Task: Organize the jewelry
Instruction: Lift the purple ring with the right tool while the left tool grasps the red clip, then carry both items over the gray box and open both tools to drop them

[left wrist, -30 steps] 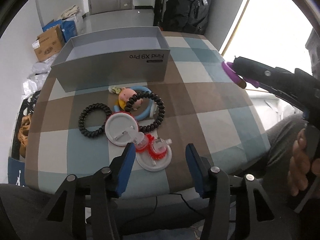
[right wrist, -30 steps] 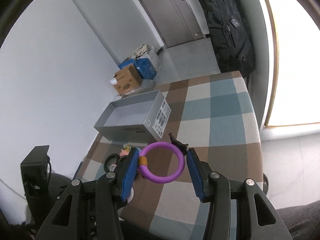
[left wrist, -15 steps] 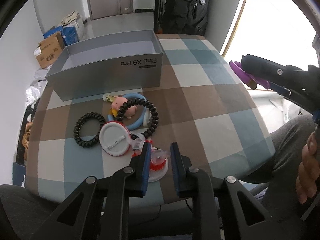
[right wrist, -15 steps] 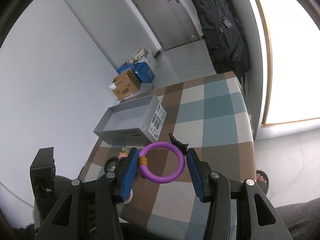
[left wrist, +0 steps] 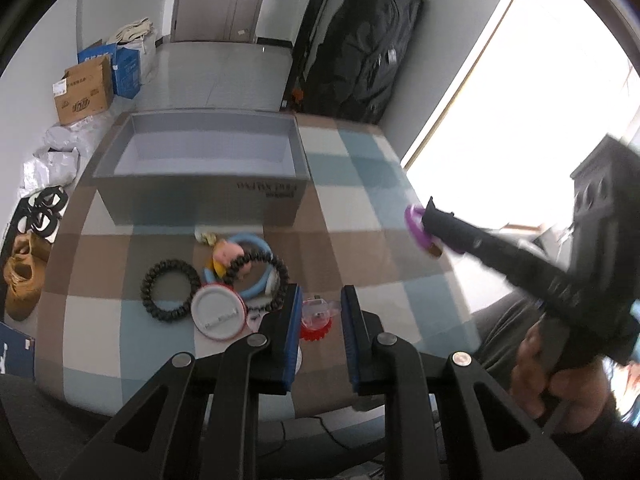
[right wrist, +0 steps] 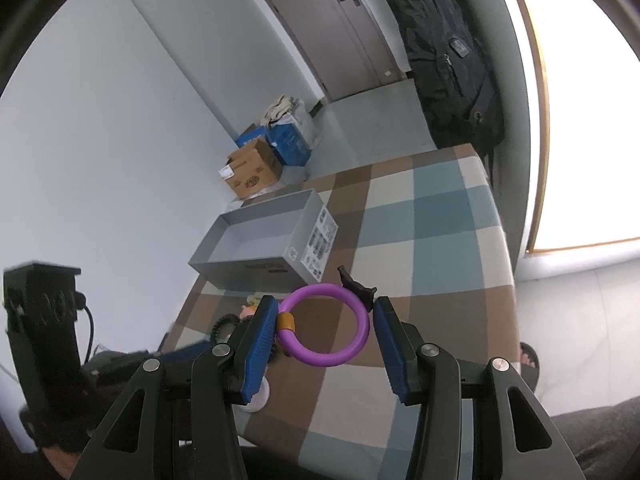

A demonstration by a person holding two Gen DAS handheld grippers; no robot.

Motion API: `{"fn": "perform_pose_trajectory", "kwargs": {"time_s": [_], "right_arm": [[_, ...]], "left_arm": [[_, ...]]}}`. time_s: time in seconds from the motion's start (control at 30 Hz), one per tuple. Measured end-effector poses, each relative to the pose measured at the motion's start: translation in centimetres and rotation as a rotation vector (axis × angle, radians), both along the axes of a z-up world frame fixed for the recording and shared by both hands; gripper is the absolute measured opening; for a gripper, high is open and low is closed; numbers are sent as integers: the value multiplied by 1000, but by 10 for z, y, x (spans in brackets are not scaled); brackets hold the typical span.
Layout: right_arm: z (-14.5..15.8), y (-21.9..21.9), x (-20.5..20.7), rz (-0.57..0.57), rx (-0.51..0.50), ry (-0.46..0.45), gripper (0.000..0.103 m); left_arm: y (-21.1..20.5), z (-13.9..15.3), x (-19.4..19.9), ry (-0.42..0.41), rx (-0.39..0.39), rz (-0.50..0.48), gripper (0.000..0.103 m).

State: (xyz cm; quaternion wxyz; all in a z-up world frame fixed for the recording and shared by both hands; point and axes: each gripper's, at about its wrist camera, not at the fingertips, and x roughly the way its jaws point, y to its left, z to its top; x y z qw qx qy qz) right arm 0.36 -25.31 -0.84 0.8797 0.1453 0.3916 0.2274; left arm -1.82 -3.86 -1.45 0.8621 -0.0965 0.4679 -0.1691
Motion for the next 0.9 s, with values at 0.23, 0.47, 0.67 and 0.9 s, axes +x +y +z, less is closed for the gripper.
{"fn": "perform_pose_trajectory", "kwargs": {"time_s": [0.23,0.47,0.67,0.9], "right_arm": [[30,27,12,69,6,-76,48],[50,68,44,154,-48,-132,48],[44,92,83,196,-82,-135,48],[23,111,118,231,-116,-122,48]], "left_arm": [[26,20,28,-39,-55,57,15],[49,28,76,-79,-72,118,15],[69,23,113,-79,-99,147,15],[81,7,141,-52,-138,144,15]]}}
